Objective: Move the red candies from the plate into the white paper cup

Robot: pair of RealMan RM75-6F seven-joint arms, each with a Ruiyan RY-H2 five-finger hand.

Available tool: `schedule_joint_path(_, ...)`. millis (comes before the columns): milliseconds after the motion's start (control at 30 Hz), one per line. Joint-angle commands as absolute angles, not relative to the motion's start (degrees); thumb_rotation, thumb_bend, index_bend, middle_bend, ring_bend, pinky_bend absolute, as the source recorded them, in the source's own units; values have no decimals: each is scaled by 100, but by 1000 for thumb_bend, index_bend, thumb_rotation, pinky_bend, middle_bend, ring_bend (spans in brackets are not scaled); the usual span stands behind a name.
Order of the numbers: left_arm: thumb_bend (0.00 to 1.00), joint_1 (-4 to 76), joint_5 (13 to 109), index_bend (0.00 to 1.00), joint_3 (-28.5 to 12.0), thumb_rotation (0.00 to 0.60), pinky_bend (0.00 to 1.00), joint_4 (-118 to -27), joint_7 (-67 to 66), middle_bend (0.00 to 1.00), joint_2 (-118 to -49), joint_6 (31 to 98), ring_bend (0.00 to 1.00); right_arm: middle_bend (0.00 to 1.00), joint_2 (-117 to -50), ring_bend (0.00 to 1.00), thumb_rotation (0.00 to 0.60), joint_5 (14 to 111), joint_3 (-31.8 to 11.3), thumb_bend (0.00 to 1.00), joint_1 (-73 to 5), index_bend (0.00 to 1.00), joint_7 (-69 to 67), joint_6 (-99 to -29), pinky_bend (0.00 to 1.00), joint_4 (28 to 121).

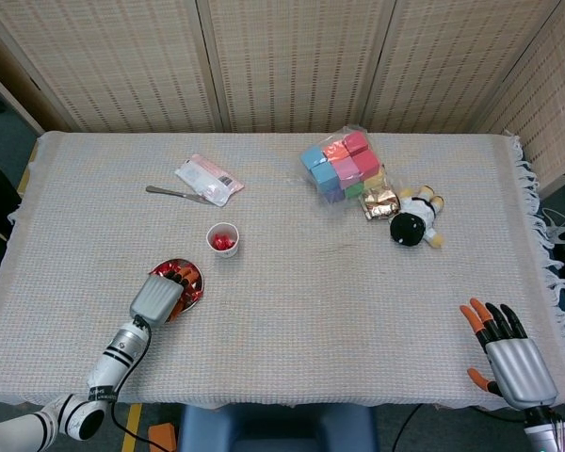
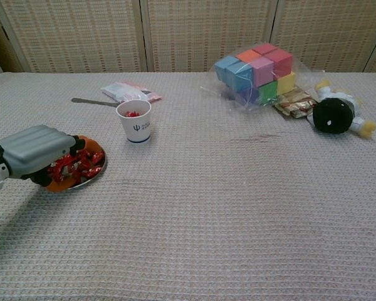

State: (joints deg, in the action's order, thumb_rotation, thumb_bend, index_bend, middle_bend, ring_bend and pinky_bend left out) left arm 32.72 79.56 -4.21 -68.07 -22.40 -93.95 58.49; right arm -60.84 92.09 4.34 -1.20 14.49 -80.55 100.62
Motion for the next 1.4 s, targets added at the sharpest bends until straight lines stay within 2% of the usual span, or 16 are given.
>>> schedule_joint_path(33,383,3285,7913,241,-435,600,995,-6791,-2249,229,-9402,5829,350,0,-6084,0,600,9206,431,114,-119,0,1448,-8061,0,10065)
schedule_joint_path(600,391,3264,7954,491,-333,600,1000,-6602,-2279,492,-9479,5973,512,0,-6091,0,600,9203,437,114,-117,0,1469,-8065,0,10069)
schedule_joint_path(767,411,3249,8016,546,-329,600,1000,-6488,-2203,531,-9526,6085,531,0,-6090,0,600,9201,439,114,-121,0,1469,-8057,0,10070)
schedule_joint_path(1033,460,3257,8025,602,-350,600,1000,-6354,-2129,590,-9558,6124,558,0,-6088,0,600,9200,437,113,-118,0,1471,-8069,0,10069)
schedule_joint_path(1233,504,3270,8071,657,-382,600,1000,-6346,-2148,654,-9563,6227,613,0,-6087,0,600,9197,434,114,-120,0,1466,-8069,0,10075)
schedule_joint_path(1400,599,3280,8082,702,-410,600,1000,-6322,-2133,705,-9566,6276,642,0,-6074,0,600,9207,436,114,-113,0,1441,-8088,0,10073)
